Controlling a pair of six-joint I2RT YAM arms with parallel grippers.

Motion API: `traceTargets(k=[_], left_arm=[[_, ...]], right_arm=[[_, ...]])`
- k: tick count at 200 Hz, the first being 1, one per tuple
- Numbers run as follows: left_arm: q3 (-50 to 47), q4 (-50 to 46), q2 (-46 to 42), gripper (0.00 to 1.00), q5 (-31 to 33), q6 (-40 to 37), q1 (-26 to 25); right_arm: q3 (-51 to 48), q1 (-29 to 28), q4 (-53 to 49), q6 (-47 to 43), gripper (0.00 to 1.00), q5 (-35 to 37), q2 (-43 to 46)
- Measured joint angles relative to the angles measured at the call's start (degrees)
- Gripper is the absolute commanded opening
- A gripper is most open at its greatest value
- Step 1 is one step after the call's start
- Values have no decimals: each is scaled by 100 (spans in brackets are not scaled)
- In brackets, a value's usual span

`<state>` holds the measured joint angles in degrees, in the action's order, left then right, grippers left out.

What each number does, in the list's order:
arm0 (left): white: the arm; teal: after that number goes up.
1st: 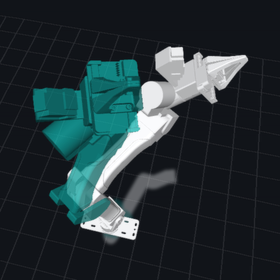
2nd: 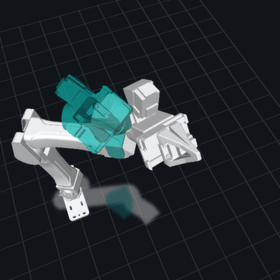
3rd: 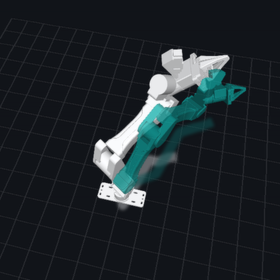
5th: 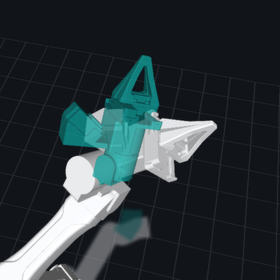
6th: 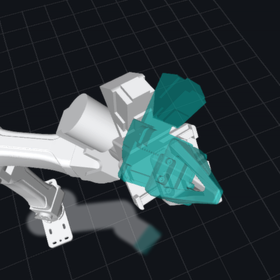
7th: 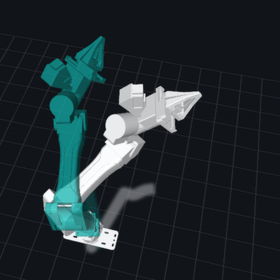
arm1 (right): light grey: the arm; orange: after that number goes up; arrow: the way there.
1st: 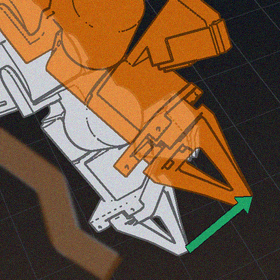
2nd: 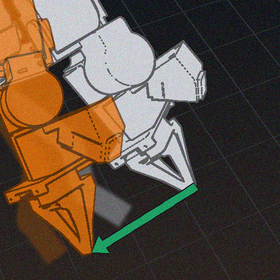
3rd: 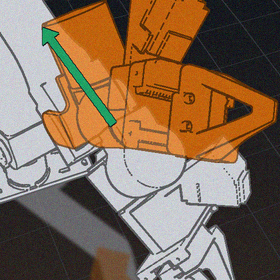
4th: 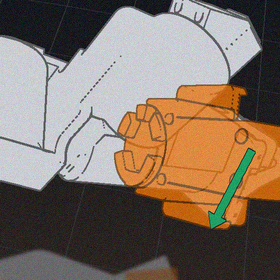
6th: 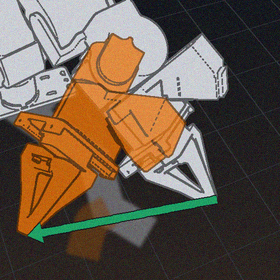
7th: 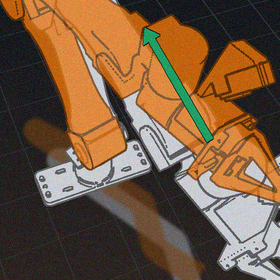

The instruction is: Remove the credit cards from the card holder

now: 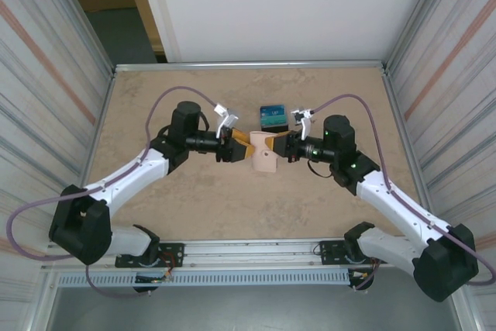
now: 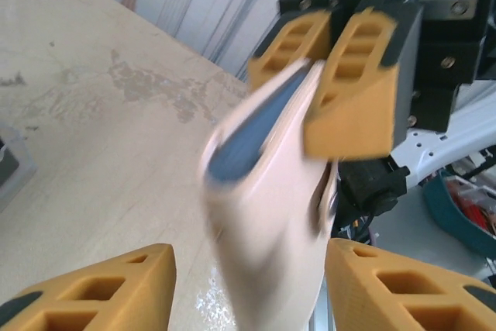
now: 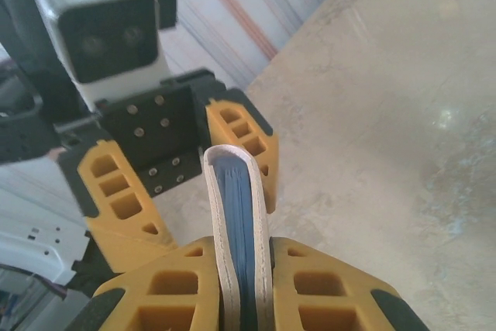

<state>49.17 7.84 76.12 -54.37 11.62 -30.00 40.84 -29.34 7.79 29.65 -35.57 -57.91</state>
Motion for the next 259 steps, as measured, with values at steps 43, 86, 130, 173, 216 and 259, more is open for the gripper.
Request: traceTargets(k=[43,86,130,173,216,259], left_arm=[[-627,743,-11,69,-63,800,52],[-772,1204,-15,75,-216,1143,-92],[-664,1220,15,70,-332,1084,-385],[-527,1366,173,51,-376,1060,-420],[-522,1469,201,27,-463,1062,-420],[-522,1307,199,9,-343,986,-424]], right_arm=[[-13,162,361,179,0,-74,203],[-13,162,468,326,0,-334,125],[-13,133,629,448,0,-415,-50],[-13,35,726,474,0,-520,-101],[-13,33,728,487,12,-476,-133],[72,-39,420,426,56,-109,-214]])
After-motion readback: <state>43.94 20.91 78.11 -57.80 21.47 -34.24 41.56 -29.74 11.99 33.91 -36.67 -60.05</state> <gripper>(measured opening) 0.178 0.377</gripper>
